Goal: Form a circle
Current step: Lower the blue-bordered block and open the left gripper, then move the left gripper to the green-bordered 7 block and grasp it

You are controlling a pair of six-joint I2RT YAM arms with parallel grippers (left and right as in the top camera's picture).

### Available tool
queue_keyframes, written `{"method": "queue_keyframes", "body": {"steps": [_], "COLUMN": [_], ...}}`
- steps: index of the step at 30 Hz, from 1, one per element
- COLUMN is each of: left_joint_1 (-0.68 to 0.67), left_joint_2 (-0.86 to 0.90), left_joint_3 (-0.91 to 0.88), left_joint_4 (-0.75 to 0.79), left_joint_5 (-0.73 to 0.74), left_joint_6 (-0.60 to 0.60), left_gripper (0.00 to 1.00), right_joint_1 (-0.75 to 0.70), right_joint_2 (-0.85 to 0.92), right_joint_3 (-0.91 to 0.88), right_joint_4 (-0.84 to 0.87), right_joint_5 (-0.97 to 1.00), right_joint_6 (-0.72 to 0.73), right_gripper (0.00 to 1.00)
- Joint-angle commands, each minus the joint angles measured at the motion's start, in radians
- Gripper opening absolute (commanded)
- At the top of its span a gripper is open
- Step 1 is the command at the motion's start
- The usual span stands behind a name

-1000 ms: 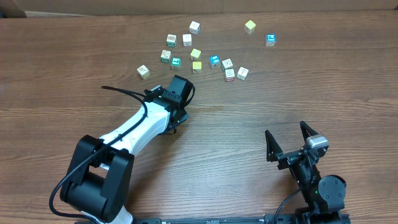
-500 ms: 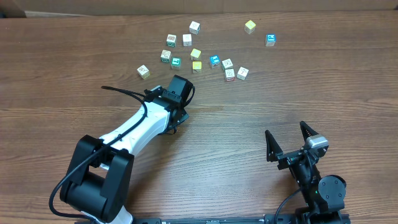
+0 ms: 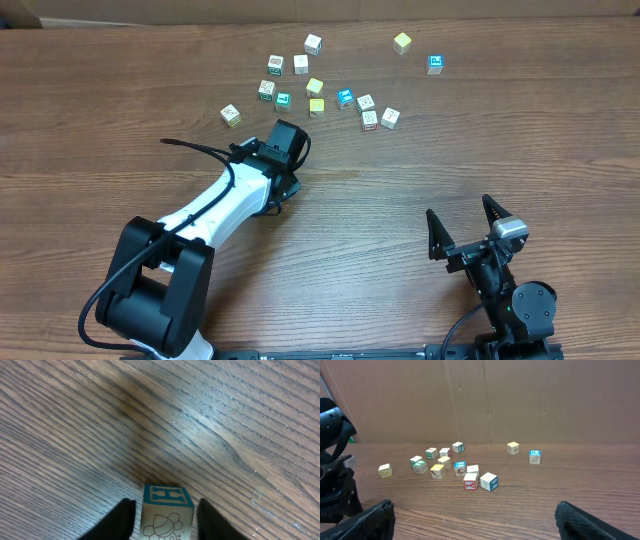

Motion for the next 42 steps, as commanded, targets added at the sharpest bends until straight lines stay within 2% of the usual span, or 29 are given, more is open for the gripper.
{"method": "queue_keyframes", "body": {"steps": [1, 3, 5, 7, 10, 15, 19, 22, 25, 31, 35, 39, 41, 42], "left_joint_1": [0.012, 0.012, 0.012, 0.012, 0.016, 0.052, 0.087, 0.111, 0.128, 0.128, 0.128, 0.129, 0.132, 0.135], "left_joint_2": [0.008, 0.008, 0.008, 0.006, -0.006, -0.027, -0.026, -0.026, -0.026, -0.001, 0.070, 0.166, 0.222, 0.258], "left_joint_3": [-0.006, -0.006, -0.005, 0.002, 0.049, 0.242, 0.468, 0.640, 0.748, 0.765, 0.765, 0.765, 0.765, 0.765], "left_joint_4": [-0.003, -0.003, -0.002, -0.003, -0.012, -0.088, -0.156, -0.203, -0.167, -0.006, 0.013, 0.024, 0.032, 0.039], "left_joint_5": [0.005, 0.005, 0.008, 0.007, -0.009, -0.027, 0.032, 0.034, 0.035, 0.035, 0.035, 0.035, 0.035, 0.035], "left_joint_6": [-0.014, -0.014, -0.014, 0.005, 0.108, 0.321, 0.520, 0.585, 0.621, 0.704, 0.706, 0.766, 0.804, 0.817], "left_gripper": [0.45, 0.63, 0.76, 0.81, 0.86, 0.83, 0.77, 0.75, 0.75, 0.74, 0.73, 0.71, 0.73, 0.77], "right_joint_1": [-0.005, -0.005, -0.005, -0.005, -0.005, -0.005, -0.005, -0.005, -0.005, -0.005, -0.005, -0.005, -0.005, -0.005], "right_joint_2": [-0.008, -0.008, -0.008, -0.008, -0.008, -0.008, -0.008, -0.008, -0.008, -0.008, -0.008, -0.008, -0.008, -0.008], "right_joint_3": [-0.010, -0.010, -0.010, -0.010, -0.010, -0.010, -0.010, -0.010, -0.010, -0.010, -0.010, -0.010, -0.010, -0.010], "right_joint_4": [0.005, 0.004, 0.004, 0.004, 0.005, 0.004, 0.004, 0.004, 0.004, 0.004, 0.004, 0.005, 0.004, 0.004], "right_joint_5": [0.002, 0.002, 0.002, 0.002, 0.002, 0.002, 0.002, 0.002, 0.002, 0.002, 0.002, 0.002, 0.002, 0.002], "right_joint_6": [-0.005, -0.005, -0.005, -0.004, -0.005, -0.005, -0.005, -0.005, -0.005, -0.005, -0.005, -0.005, -0.005, -0.005], "right_gripper": [1.00, 1.00, 1.00, 1.00, 1.00, 1.00, 1.00, 1.00, 1.00, 1.00, 1.00, 1.00, 1.00, 1.00]}}
